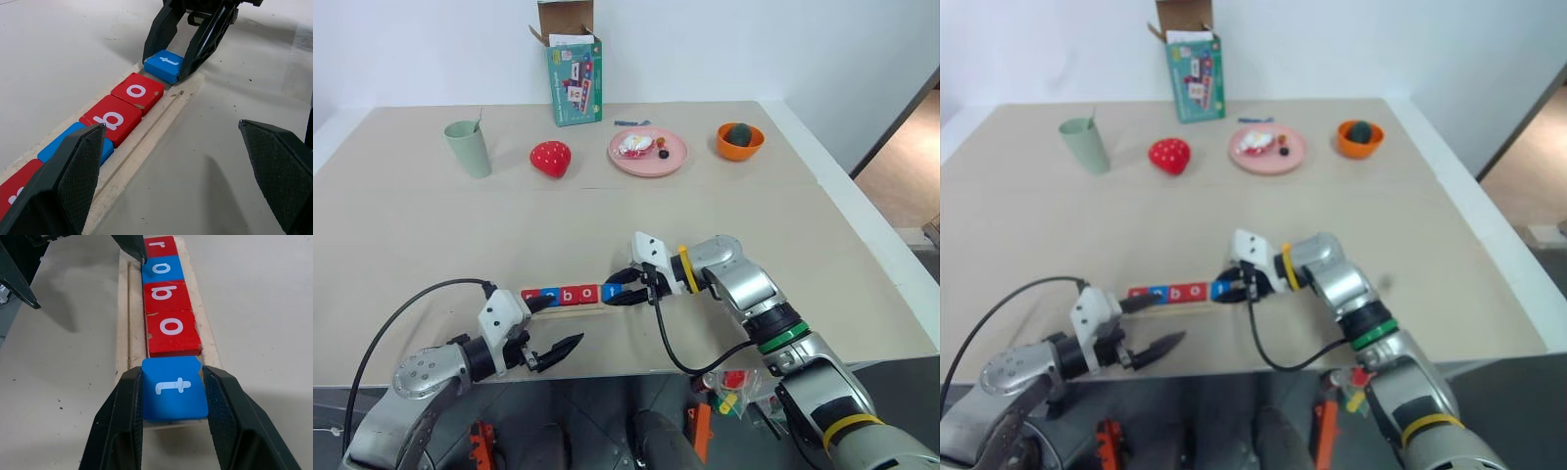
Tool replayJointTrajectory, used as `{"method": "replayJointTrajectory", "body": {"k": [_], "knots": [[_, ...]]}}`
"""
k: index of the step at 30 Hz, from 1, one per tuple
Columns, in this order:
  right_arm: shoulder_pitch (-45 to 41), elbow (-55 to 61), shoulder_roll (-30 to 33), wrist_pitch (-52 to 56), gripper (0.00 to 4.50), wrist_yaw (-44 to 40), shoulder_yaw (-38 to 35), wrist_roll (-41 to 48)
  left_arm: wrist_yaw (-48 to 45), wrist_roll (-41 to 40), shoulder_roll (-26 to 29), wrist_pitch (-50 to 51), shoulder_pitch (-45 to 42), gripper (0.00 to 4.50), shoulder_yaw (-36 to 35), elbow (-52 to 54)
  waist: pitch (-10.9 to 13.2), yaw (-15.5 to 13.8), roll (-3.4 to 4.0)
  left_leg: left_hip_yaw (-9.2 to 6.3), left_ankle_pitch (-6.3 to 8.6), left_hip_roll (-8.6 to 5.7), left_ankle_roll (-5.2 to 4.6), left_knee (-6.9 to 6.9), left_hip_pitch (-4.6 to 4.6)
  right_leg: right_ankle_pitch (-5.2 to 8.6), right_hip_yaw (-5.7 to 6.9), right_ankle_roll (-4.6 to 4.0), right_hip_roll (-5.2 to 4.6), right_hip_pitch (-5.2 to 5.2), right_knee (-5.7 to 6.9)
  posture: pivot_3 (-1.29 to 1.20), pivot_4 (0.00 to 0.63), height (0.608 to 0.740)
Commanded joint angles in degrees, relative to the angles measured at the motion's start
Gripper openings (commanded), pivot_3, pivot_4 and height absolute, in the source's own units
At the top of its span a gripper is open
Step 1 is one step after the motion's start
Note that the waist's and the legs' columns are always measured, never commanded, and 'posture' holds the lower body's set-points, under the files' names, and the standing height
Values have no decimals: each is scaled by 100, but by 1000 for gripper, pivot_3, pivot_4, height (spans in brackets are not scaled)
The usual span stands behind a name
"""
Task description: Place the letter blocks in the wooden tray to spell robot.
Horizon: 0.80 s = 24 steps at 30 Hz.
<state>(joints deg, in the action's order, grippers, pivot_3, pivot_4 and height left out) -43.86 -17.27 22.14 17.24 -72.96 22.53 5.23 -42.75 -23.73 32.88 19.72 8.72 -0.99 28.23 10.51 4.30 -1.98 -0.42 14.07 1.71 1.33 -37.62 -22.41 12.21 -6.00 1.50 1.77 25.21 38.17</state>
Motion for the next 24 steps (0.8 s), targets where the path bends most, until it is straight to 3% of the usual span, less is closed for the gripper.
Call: {"method": "replayJointTrajectory", "body": {"k": [1,24], "knots": [[-99,11,-76,-98,1196,-19,12,-13,7,16,13,-148,12,4500,-50,208,0,0,0,0,0,0,0,0,0,0,0,0,0,0,0,0,150,740],[-382,-446,-353,-92,1196,-203,23,-138,24,122,-33,-212,85,4500,3,173,0,22,0,0,0,3,0,0,2,-2,1,-4,3,0,1,0,150,740]]}}
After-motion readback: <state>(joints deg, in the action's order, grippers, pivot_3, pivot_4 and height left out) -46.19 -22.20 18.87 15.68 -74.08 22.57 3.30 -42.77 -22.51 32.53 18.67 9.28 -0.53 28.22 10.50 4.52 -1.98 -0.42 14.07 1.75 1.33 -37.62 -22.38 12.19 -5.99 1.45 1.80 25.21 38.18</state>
